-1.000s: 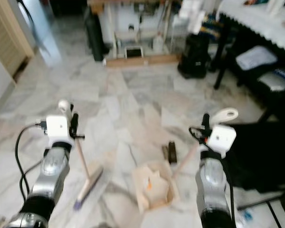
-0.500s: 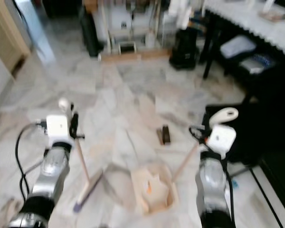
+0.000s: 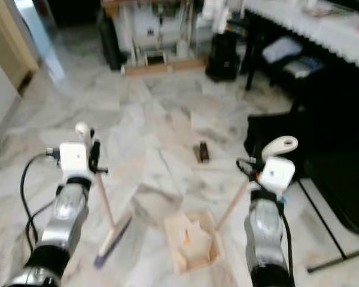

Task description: Sweep floor

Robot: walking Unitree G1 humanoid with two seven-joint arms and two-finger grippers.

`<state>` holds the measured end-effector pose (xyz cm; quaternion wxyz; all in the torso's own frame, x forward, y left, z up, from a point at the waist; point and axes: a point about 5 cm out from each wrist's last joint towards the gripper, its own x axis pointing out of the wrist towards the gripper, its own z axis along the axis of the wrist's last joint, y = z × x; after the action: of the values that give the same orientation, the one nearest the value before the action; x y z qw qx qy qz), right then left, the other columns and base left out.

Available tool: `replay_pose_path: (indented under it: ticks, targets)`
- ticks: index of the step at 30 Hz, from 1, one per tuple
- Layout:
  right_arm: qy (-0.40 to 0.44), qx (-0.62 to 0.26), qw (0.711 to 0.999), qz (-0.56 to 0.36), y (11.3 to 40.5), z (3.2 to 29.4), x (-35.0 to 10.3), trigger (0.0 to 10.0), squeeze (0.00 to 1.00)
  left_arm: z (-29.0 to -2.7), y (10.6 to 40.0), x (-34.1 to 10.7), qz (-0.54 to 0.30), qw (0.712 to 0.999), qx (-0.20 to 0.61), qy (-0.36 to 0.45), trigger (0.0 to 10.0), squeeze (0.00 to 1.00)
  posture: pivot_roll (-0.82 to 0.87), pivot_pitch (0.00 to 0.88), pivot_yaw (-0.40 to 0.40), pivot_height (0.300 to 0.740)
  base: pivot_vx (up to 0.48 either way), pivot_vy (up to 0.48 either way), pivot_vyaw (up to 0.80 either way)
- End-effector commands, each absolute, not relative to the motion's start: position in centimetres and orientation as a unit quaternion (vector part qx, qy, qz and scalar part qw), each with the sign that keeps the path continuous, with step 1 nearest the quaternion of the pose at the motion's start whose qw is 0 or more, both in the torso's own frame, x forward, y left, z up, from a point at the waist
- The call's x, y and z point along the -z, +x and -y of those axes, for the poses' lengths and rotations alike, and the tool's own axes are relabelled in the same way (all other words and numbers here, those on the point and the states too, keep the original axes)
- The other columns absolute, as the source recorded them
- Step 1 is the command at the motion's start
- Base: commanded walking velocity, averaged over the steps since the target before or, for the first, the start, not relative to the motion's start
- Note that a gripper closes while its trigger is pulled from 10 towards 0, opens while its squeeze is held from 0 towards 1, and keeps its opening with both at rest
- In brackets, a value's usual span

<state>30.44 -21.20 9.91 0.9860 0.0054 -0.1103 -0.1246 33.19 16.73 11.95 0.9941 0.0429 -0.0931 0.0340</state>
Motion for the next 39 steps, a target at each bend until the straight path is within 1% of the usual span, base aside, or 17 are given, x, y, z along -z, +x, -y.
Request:
replay_pose_path:
  ticks: [1,11,21,39]
  targets:
    - [0.006,0.119,0.984,0.135,30.84,20.85,-10.92,10.0,0.00,-16.99,33.44,-12.79,0.110,0.992,-0.035,0.047,10.0,0.00,-0.06,0.000,0.036,0.740,-0.341,0.000,0.00]
    - [0.007,0.118,0.984,0.134,30.79,20.83,-10.79,10.0,0.00,-16.88,33.48,-12.73,0.109,0.992,-0.034,0.047,10.0,0.00,-0.06,0.000,0.038,0.740,-0.340,0.000,0.00]
    - [-0.005,0.113,0.984,0.135,30.88,20.81,-10.97,10.0,0.00,-17.07,33.41,-12.16,0.096,0.993,-0.046,0.040,10.0,0.00,-0.06,0.013,0.024,0.740,0.000,0.000,0.00]
    - [0.000,0.113,0.985,0.127,30.83,20.46,-10.67,10.0,0.00,-17.35,33.34,-12.10,0.095,0.993,-0.052,0.040,10.0,0.00,-0.05,0.037,0.026,0.740,0.000,0.000,0.80]
